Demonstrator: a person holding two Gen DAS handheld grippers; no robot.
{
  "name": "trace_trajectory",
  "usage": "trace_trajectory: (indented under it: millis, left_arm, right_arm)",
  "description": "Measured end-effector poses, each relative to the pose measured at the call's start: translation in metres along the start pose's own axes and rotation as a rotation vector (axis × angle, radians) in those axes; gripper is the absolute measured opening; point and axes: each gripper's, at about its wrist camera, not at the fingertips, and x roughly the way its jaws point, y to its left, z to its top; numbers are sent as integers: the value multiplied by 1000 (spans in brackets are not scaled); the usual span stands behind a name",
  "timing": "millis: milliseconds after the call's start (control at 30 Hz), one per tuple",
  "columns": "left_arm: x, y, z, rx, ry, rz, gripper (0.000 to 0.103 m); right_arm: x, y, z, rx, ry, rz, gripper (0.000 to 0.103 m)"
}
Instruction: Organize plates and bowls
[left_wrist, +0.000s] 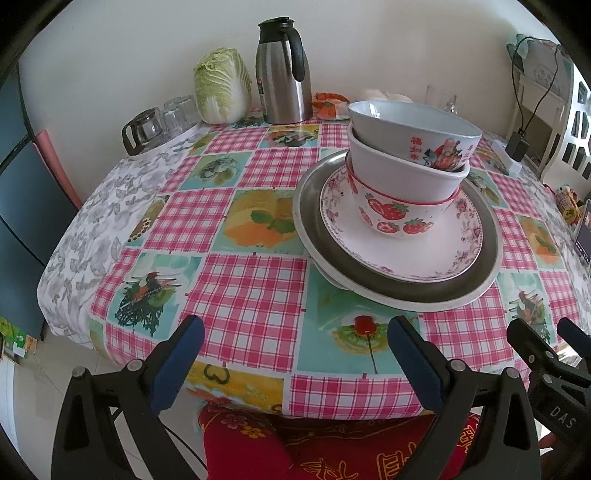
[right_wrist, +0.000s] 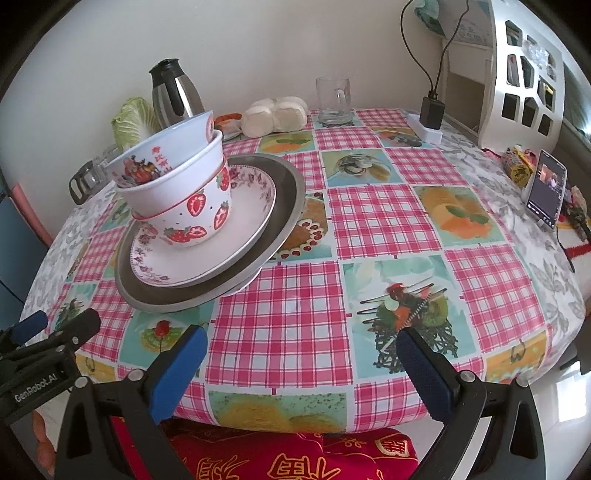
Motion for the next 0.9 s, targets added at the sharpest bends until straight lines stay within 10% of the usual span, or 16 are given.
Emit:
trace_trajectory:
  millis: [900]
  left_arm:
    - [-3, 0, 0, 7, -6, 2, 99]
  right_arm:
    - [0, -1, 0, -1, 0, -8, 103]
